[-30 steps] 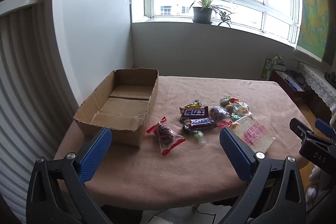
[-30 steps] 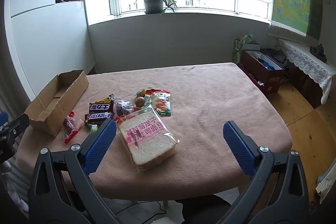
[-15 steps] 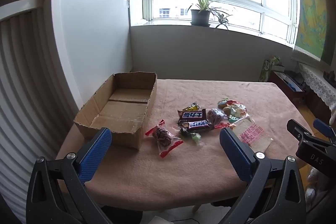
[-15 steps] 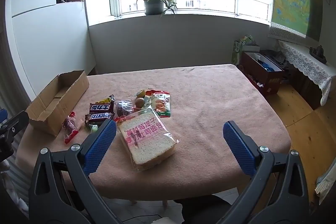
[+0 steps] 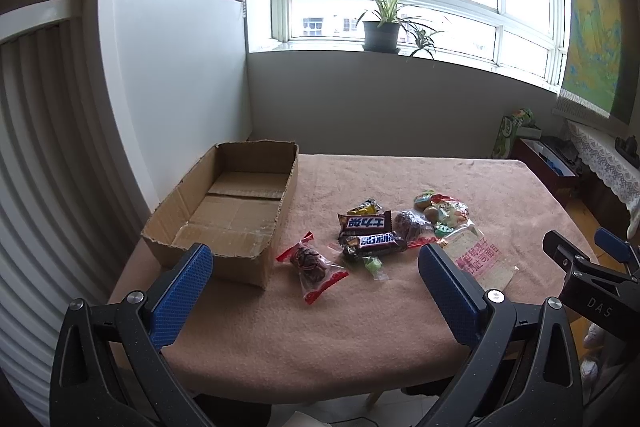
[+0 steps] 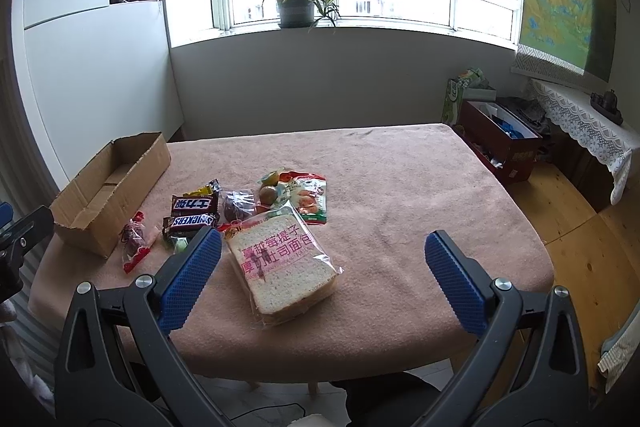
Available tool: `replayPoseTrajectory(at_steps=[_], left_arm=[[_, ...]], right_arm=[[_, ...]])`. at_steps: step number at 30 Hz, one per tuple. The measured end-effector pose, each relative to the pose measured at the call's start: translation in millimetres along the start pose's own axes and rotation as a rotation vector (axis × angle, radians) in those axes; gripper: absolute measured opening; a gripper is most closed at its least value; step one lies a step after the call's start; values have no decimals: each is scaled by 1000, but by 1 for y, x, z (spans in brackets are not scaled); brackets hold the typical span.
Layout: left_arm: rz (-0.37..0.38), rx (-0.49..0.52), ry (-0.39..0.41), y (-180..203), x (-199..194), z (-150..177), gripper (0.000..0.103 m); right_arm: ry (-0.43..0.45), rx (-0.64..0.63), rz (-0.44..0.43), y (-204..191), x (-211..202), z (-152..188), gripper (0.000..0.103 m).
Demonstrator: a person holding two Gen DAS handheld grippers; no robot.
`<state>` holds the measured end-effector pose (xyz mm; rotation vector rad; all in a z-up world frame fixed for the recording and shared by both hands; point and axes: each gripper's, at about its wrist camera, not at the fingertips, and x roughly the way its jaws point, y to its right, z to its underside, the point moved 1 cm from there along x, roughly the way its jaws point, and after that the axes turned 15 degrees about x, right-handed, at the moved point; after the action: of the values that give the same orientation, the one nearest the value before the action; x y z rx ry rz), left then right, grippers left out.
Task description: Organize snacks
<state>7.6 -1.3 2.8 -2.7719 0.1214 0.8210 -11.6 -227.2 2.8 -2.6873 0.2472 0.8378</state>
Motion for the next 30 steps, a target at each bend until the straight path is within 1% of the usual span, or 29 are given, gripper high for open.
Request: replayPoseTrajectory(at_steps=[30], left_arm=[[12, 7, 1, 5, 1, -2, 103]], right_arm=[[-6, -3, 3, 0, 4, 2, 103]])
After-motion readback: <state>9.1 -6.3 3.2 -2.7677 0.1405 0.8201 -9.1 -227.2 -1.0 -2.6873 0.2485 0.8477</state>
